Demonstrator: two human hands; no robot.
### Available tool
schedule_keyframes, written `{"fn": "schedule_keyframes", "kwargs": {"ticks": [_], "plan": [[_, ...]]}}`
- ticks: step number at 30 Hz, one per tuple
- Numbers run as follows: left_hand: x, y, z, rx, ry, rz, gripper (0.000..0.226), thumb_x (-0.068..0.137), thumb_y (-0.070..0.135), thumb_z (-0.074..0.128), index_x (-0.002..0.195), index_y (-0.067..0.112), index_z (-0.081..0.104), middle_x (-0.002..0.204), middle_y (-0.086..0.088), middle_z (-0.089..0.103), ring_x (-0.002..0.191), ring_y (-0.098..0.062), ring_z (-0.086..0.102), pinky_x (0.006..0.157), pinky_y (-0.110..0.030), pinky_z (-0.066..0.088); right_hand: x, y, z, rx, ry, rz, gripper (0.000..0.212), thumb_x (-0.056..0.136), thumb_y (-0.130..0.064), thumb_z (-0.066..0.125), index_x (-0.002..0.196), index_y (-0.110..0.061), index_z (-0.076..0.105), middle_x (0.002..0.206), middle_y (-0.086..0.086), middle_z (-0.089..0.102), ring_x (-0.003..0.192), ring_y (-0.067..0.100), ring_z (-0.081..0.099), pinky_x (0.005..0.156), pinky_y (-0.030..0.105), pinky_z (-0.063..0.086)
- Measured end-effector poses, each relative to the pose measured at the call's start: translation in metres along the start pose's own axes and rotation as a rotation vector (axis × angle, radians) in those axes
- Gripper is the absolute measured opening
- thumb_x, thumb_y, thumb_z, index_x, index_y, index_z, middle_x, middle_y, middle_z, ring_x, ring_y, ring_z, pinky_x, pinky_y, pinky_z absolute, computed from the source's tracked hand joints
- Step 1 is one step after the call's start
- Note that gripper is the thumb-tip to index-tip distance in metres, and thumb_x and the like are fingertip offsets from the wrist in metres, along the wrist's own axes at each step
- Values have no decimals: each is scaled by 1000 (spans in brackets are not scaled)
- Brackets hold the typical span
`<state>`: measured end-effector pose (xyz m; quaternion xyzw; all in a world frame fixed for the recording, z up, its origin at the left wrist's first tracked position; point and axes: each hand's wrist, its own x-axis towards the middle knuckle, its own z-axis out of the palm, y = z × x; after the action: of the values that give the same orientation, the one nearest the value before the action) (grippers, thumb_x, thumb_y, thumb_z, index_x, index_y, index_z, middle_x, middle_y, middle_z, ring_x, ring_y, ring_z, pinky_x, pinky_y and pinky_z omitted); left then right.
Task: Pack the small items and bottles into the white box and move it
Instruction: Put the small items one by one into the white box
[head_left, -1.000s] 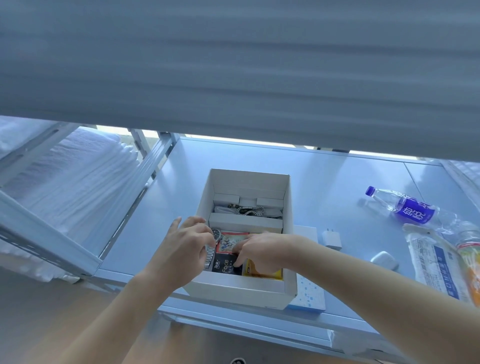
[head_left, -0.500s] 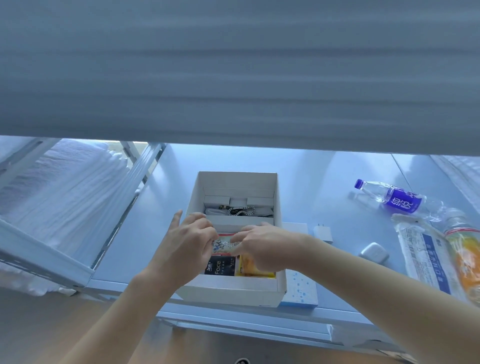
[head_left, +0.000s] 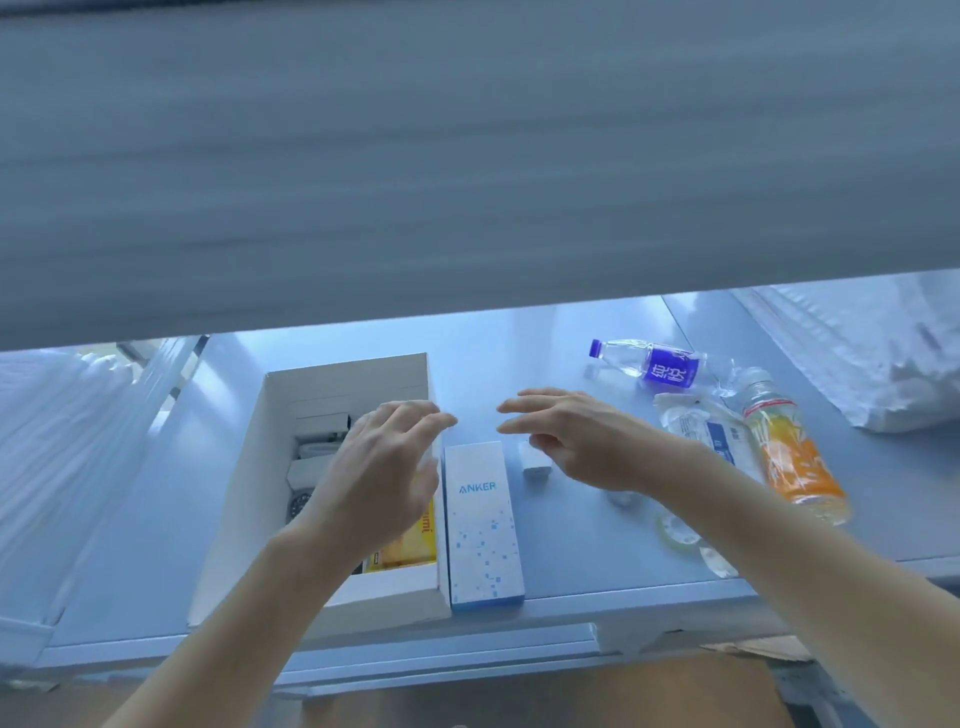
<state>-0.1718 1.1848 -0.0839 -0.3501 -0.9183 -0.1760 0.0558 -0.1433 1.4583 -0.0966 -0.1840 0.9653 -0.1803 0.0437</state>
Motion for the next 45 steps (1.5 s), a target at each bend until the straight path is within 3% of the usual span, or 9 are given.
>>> {"fn": "schedule_keyframes", "kwargs": {"ticks": [5,12,19,23,28,33,39,45], "plan": [[26,36,25,-3,-44,74,43,95,19,61,138,22,59,139,6,56,133,-16,47,114,-36,38,-46,54,-14,73,17,193,42,105,-13,51,141,-31,61,157,-16,45,147,6,35,118,23,25],[55,87,72,-17,-131,132,41,97,24,59,138,25,58,140,9,55,133,-15,46,111,-31,38,-107,112,-8,63,-19,329,41,96,-28,67,136,-39,62,147,-26,50,139,4,42,108,21,27],[61,132,135,-7,-256,113,49,95,36,57,143,28,49,142,9,51,129,-17,47,109,-32,38,-145,125,27,69,-138,324,48,78,-41,76,125,-35,66,127,-18,58,120,12,56,103,33,46],[65,143,164,27,-299,50,58,96,45,57,149,28,41,144,7,48,128,-19,48,108,-33,39,-149,128,43,14,-148,263,54,77,-44,78,127,-30,65,126,-13,59,120,13,53,102,32,45],[73,144,182,75,-242,-50,61,93,56,56,145,28,43,145,6,47,133,-20,44,109,-37,36,-143,125,54,-129,-171,222,64,75,-50,79,131,-28,60,120,-9,56,117,17,47,100,38,44],[79,150,191,126,-265,-93,68,90,66,54,144,26,42,139,7,54,132,-20,46,113,-44,32,-142,128,57,-114,-156,218,64,77,-47,78,134,-27,58,113,-9,54,113,17,46,97,39,46],[74,151,194,75,-228,-106,52,86,46,61,133,25,50,116,7,65,113,-22,57,106,-39,37,-138,129,55,-47,-89,235,59,80,-39,73,136,-24,60,111,-7,60,112,17,51,97,38,45],[64,139,157,-62,-50,-131,42,77,31,64,118,24,59,103,7,66,98,-21,59,89,-32,45,-127,121,43,130,27,290,58,76,-42,78,131,-28,63,116,-15,58,109,12,60,92,31,47]]}}
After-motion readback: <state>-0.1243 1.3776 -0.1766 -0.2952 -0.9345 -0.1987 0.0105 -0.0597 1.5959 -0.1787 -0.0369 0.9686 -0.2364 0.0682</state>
